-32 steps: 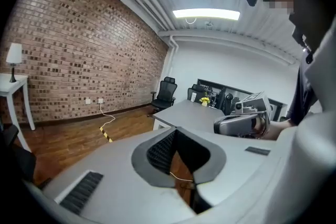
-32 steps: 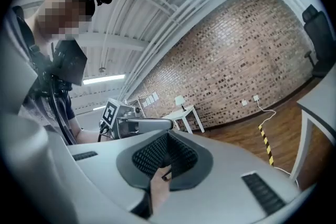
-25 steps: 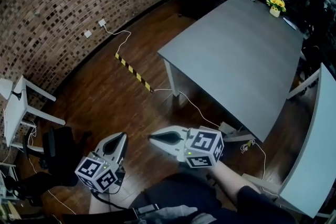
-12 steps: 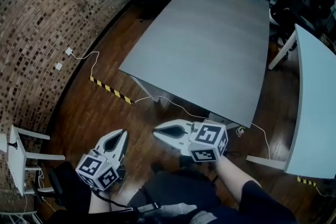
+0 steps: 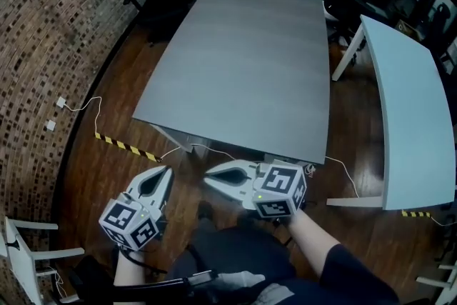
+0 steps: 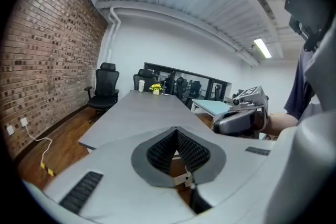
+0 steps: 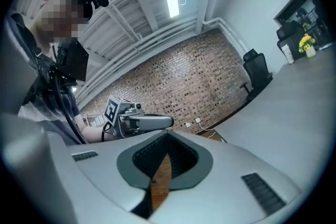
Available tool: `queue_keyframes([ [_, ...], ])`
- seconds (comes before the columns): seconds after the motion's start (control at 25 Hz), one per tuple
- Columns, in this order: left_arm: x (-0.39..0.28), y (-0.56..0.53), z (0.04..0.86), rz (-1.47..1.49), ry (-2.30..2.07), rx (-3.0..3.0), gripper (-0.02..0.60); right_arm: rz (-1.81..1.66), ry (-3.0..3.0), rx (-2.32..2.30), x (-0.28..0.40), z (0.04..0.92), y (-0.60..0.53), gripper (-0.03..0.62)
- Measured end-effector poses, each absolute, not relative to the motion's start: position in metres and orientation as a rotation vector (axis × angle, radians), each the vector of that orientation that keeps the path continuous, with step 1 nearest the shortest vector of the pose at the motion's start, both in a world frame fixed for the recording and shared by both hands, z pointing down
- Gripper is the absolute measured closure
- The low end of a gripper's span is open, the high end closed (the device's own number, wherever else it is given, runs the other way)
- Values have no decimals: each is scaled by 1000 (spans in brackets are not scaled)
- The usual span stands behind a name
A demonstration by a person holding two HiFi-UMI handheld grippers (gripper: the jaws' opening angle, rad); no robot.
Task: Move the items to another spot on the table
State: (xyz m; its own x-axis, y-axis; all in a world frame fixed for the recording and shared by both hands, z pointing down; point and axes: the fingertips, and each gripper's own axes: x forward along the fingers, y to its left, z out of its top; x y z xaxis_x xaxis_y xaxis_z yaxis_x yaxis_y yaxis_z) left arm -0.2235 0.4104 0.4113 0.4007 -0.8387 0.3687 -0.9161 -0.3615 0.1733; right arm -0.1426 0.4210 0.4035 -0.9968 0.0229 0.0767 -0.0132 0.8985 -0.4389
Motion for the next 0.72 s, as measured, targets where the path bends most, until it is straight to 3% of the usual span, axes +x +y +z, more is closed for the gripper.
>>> queue_keyframes([
  [0.48, -301, 334, 398, 205, -1210, 2489, 575, 594, -2957, 371, -233, 382, 379, 614],
  [0.72, -295, 303, 403, 196, -1030, 2562, 575, 573, -2940, 575, -240, 383, 363, 614],
])
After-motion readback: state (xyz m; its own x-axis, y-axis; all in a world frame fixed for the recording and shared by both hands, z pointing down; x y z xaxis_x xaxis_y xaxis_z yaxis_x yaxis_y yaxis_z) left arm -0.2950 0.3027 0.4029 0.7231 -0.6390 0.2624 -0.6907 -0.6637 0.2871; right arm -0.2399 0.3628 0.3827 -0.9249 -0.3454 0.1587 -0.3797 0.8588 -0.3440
